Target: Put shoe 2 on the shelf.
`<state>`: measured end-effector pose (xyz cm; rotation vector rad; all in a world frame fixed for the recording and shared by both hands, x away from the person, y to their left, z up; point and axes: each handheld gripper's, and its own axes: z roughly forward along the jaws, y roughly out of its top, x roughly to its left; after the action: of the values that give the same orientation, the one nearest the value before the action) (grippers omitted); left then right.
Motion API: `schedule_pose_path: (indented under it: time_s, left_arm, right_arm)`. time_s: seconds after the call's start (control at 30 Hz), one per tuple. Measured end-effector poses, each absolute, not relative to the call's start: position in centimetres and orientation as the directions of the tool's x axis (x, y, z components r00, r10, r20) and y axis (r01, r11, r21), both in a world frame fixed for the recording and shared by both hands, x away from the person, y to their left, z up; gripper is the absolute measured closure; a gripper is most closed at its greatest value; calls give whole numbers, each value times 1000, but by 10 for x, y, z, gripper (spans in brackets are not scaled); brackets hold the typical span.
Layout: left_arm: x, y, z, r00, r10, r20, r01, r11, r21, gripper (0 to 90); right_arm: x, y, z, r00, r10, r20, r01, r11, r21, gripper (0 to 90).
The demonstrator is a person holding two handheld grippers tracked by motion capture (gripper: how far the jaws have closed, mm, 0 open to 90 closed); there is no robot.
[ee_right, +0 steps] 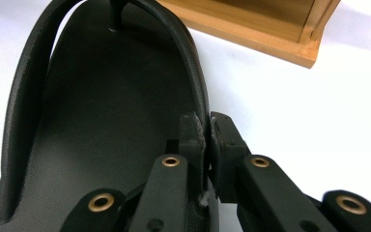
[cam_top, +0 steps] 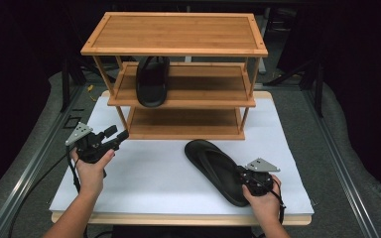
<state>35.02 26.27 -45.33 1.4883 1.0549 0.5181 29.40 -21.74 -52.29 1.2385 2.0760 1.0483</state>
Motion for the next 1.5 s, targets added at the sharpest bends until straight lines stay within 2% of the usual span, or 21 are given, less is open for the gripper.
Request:
schedule_pose_path:
  time_s: [0.97,1.5]
  left_arm:
    - [350,267,-453,481,842,-245,313,96,945,412]
    - [348,272,-450,467,846,-255,305,117,945,412]
  right_arm:
    - [274,-237,-483,-454,887,80,329,83,941,846]
    - [262,-238,-441,-464,883,73,196,22,980,847]
